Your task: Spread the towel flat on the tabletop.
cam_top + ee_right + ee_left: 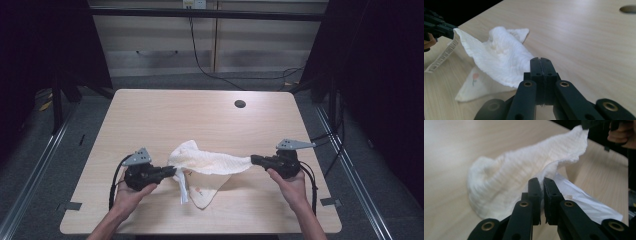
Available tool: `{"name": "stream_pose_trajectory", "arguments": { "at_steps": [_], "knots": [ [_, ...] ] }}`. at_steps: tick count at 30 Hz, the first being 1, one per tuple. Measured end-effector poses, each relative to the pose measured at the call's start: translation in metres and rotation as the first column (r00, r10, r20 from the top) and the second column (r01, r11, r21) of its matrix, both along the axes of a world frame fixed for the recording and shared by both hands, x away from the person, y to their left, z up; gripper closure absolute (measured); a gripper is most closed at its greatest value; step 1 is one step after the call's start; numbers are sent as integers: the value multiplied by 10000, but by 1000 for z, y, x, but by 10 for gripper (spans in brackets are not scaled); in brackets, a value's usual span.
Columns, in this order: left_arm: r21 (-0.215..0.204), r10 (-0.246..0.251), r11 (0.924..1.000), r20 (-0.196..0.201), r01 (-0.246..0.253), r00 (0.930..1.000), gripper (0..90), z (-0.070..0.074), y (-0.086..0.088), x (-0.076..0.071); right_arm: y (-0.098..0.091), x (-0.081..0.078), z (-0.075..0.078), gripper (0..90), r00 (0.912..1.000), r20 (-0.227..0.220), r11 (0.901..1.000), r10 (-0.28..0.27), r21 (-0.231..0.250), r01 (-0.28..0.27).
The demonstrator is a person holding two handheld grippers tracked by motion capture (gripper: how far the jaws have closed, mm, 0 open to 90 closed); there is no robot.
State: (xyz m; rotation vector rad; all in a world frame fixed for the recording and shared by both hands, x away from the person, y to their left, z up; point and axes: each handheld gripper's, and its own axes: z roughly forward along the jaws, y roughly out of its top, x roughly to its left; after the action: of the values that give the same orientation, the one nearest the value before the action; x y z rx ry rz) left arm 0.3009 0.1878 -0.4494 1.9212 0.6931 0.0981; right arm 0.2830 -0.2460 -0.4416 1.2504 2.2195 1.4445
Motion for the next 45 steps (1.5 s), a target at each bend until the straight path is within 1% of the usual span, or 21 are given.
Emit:
{"name": "stream_pose_trajectory", "arguments": {
  "at_steps": [2,3,7,9,10,17,19,22,25,26,29,31,33,35,36,37,39,40,42,44,45],
  "knots": [
    [-130,70,9999,307,-67,9995,854,14,1,4,1,3,13,900,9996,285,10000,1,40,-3],
    [-288,133,9995,508,-119,9986,854,23,3,7,1,4,18,900,9993,360,10000,23,42,-24],
    [-774,432,9963,812,-369,9958,855,51,10,23,1,9,48,900,9956,936,10000,-84,-27,87],
    [-880,555,9950,966,-470,9938,857,60,12,27,1,11,62,900,9926,1214,10000,-92,-18,95],
    [-1040,586,9934,1031,-479,9929,857,65,12,28,1,12,68,900,9911,1329,9999,-112,12,111],
    [-1352,760,9894,1650,-538,9834,859,97,15,29,3,16,103,900,9800,1989,9999,-100,-24,106],
    [-1463,767,9880,1888,-492,9790,860,107,16,27,2,15,117,900,9734,2289,9999,-111,34,107],
    [-1621,747,9860,2236,-385,9718,860,122,17,24,2,11,133,900,9661,2578,9999,-144,36,140],
    [-1828,852,9823,2412,-409,9667,860,133,21,24,2,7,146,900,9597,2802,9998,-212,27,213],
    [-1820,843,9825,2433,-398,9663,860,136,22,24,2,6,150,900,9578,2864,9997,-223,31,223],
    [-1893,858,9812,2574,-368,9625,861,142,21,22,3,2,157,900,9552,2945,9994,-302,235,243],
    [-1999,844,9793,2631,-313,9611,861,145,22,20,5,0,160,900,9525,3029,9993,-323,300,244],
    [-2015,745,9793,2726,-188,9592,861,147,22,15,6,-2,161,900,9523,3038,9993,-285,302,203],
    [-2010,600,9796,2871,-11,9560,861,149,24,9,7,-7,162,900,9510,3080,9994,-253,284,174],
    [-2045,539,9788,3008,92,9522,861,149,26,5,7,-10,162,900,9509,3087,9995,-231,297,147],
    [-2148,610,9766,2983,47,9525,861,149,26,2,6,-16,161,900,9498,3119,9993,-242,358,137],
    [-2173,499,9759,3012,176,9523,861,149,29,-6,6,-27,158,900,9502,3112,9990,-197,442,62],
    [-2140,465,9767,2963,188,9540,861,149,30,-9,6,-32,156,900,9504,3102,9989,-219,455,82],
    [-2009,362,9793,2995,259,9534,861,148,32,-16,8,-42,153,900,9518,3064,9992,-154,398,33],
    [-1989,307,9795,3029,317,9525,861,147,35,-25,10,-53,152,900,9513,3076,9996,-189,240,121],
    [-1997,249,9792,3000,372,9536,861,146,36,-29,11,-59,152,900,9525,3035,9997,-253,134,223]
  ]
}}
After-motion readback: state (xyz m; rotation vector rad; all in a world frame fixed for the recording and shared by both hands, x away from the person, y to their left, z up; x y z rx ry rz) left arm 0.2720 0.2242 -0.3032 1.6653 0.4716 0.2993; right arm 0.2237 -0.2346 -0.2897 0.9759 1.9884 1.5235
